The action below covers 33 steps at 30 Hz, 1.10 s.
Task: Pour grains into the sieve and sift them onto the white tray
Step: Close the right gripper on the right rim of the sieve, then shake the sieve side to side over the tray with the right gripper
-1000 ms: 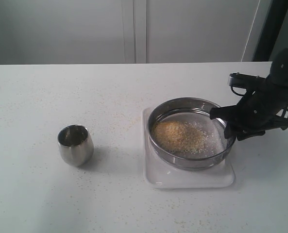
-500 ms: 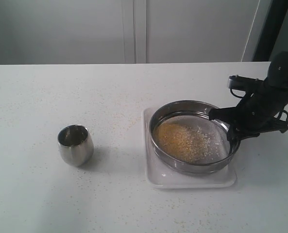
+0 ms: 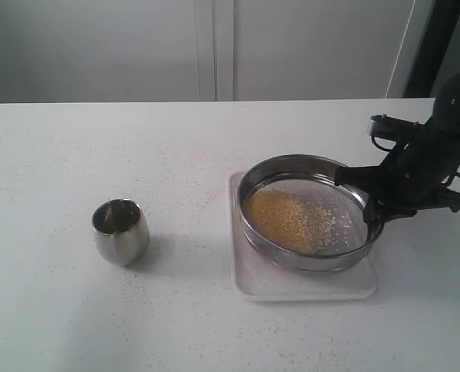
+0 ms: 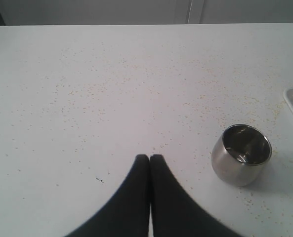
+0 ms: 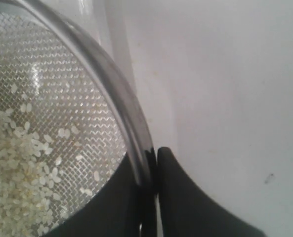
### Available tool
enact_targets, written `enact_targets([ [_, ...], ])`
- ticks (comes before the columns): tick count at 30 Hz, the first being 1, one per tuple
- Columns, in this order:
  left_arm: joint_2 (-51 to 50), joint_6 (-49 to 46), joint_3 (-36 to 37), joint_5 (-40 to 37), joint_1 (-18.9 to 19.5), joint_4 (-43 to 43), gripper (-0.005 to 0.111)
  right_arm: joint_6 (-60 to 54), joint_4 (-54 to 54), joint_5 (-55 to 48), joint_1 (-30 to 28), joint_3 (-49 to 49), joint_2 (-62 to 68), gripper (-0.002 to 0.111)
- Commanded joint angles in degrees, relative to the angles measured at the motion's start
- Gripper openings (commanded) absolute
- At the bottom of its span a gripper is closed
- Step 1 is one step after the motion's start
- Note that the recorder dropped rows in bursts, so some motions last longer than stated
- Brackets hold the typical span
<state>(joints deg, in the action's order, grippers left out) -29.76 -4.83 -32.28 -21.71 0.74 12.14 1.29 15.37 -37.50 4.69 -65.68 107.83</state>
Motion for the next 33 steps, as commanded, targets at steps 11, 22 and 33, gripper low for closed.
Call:
enact_targets([
  [11, 0.47, -0.10, 0.29, -0.20, 0.10, 0.20, 0.000, 0.38, 1.94, -3.23, 1.60, -0.12, -6.85, 0.000],
  [22, 0.47, -0.10, 0.29, -0.20, 0.10, 0.20, 0.000, 1.55, 3.31, 0.80, 3.15, 0.79, -10.30, 0.000],
  [33, 0.47, -0.10, 0.29, -0.20, 0.10, 0.20, 0.000, 9.07, -3.92, -5.59, 4.27, -2.31, -4.25, 0.000],
])
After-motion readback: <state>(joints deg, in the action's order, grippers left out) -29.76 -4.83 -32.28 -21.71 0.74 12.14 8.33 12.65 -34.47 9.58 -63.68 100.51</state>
